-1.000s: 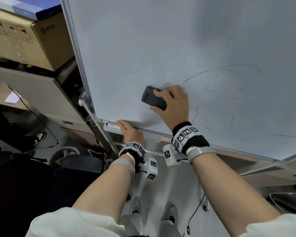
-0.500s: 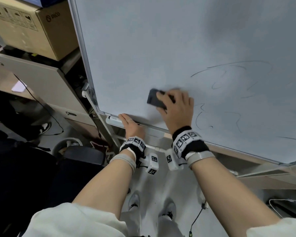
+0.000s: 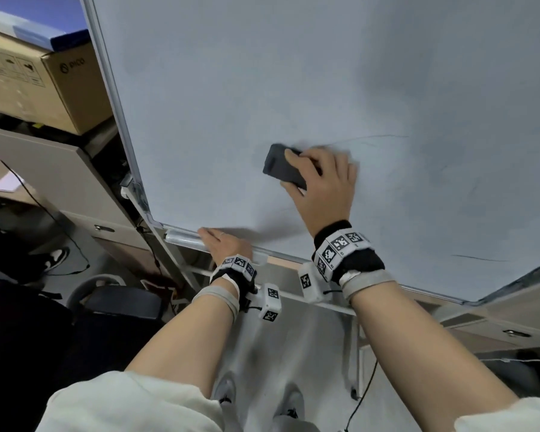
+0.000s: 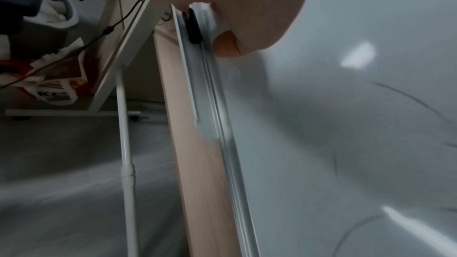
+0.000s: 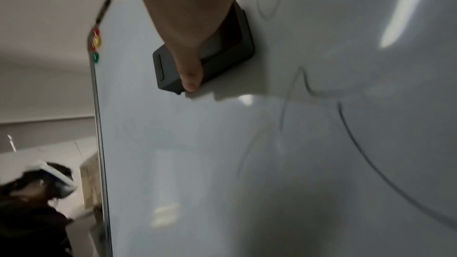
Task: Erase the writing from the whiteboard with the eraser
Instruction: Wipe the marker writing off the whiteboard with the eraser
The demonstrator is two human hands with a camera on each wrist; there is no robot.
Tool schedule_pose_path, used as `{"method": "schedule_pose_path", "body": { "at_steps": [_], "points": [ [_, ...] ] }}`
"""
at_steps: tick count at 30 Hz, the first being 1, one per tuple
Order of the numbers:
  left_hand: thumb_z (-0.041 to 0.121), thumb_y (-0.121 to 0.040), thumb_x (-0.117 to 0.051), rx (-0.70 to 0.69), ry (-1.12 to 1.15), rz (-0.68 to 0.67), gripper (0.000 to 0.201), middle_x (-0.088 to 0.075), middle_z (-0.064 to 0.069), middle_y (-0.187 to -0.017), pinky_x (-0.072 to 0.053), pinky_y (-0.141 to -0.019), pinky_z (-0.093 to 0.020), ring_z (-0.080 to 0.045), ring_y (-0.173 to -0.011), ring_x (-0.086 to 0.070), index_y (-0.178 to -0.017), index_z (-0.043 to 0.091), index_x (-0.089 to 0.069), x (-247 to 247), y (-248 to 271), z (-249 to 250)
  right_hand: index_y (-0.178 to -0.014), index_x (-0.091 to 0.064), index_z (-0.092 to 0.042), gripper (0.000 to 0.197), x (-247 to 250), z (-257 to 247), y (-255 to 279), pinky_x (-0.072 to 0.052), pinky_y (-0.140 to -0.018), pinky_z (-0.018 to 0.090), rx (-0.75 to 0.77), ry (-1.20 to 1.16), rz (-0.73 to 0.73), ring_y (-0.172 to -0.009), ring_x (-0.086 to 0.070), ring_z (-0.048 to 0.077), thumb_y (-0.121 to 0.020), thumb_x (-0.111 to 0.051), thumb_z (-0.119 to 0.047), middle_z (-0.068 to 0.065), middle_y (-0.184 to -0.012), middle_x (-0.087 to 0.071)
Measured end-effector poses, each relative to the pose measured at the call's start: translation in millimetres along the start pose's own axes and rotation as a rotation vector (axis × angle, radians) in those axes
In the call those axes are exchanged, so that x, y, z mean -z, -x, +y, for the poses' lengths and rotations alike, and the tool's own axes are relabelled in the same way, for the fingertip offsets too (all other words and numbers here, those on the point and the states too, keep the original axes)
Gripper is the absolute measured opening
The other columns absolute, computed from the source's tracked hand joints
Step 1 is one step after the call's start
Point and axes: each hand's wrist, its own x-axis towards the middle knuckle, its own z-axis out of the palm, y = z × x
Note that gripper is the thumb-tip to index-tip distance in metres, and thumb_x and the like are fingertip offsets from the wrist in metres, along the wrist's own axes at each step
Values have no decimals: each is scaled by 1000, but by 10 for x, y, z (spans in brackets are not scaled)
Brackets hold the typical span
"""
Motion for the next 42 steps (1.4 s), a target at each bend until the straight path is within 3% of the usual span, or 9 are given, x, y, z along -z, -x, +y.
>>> {"method": "schedule_pose_path", "body": {
  "at_steps": [3,6,11,16,19,27,32,39,42],
  "points": [
    [12,-102,-35,-86,-325,-27,56,-15,-34,-157,-11,-123,-51,-46,-147,-14,-149,-16,-20,-111,276,117,-118,-72,-29,44,270,149,-294,-35,-78,39,-29,1,170,-96,-50,26,-76,-84,-40,1,-109,-66],
    [16,-96,-46,-48,-281,-23,65,-18,-25,-157,-22,-121,-43,-38,-145,-24,-151,-6,-19,-140,455,91,-118,-72,-29,45,399,296,-304,-34,-78,38,-26,-2,217,-97,-47,25,-76,-84,-41,1,-109,-66],
    [16,-88,-56,-65,-311,-50,64,-29,-20,-149,-35,-114,-40,-35,-136,-38,-144,0,-31,-238,495,-25,-115,-70,-29,54,304,489,89,-30,-79,38,6,29,-25,-96,-42,25,-65,-89,-39,1,-106,-62],
    [16,-83,-57,-76,-252,-79,75,-24,-16,-153,-29,-119,-37,-32,-142,-31,-148,-3,-25,-251,471,-46,-113,-69,-27,58,170,608,503,-32,-83,40,4,34,-233,-99,-47,27,-61,-93,-37,0,-109,-61],
    [13,-83,-52,-42,-258,-111,83,-6,-11,-160,-12,-126,-32,-27,-151,-10,-153,-7,-14,-286,454,-62,-113,-70,-27,56,213,566,364,-30,-81,39,11,36,-162,-98,-45,25,-63,-92,-37,0,-109,-62],
    [8,-86,-47,-75,-311,-144,82,5,-12,-164,-6,-126,-36,-27,-153,6,-155,-5,-5,-300,432,-85,-115,-70,-27,48,456,547,-243,-35,-82,39,-104,14,149,-100,-44,23,-70,-85,-37,0,-111,-64],
    [13,-92,-49,-237,-504,-160,80,-4,-23,-162,0,-126,-39,-36,-152,0,-153,-11,-3,-263,400,-171,-113,-69,-26,53,198,450,158,-33,-81,39,-32,2,-98,-98,-45,26,-65,-90,-37,0,-111,-62],
    [21,-90,-42,-263,-537,-131,51,-52,-8,-145,-31,-114,-37,-29,-133,-47,-138,11,-54,123,87,-141,-105,-68,-27,57,-322,134,720,-31,-84,40,-45,-29,-288,-101,-44,27,-55,-94,-32,-1,-109,-60],
    [21,-86,-40,-259,-468,-178,54,-56,-9,-141,-38,-112,-39,-32,-128,-52,-136,11,-56,174,67,-201,-104,-68,-27,56,-534,29,995,-30,-87,40,-53,-53,-363,-100,-44,27,-56,-95,-29,-1,-108,-61]
  ]
}}
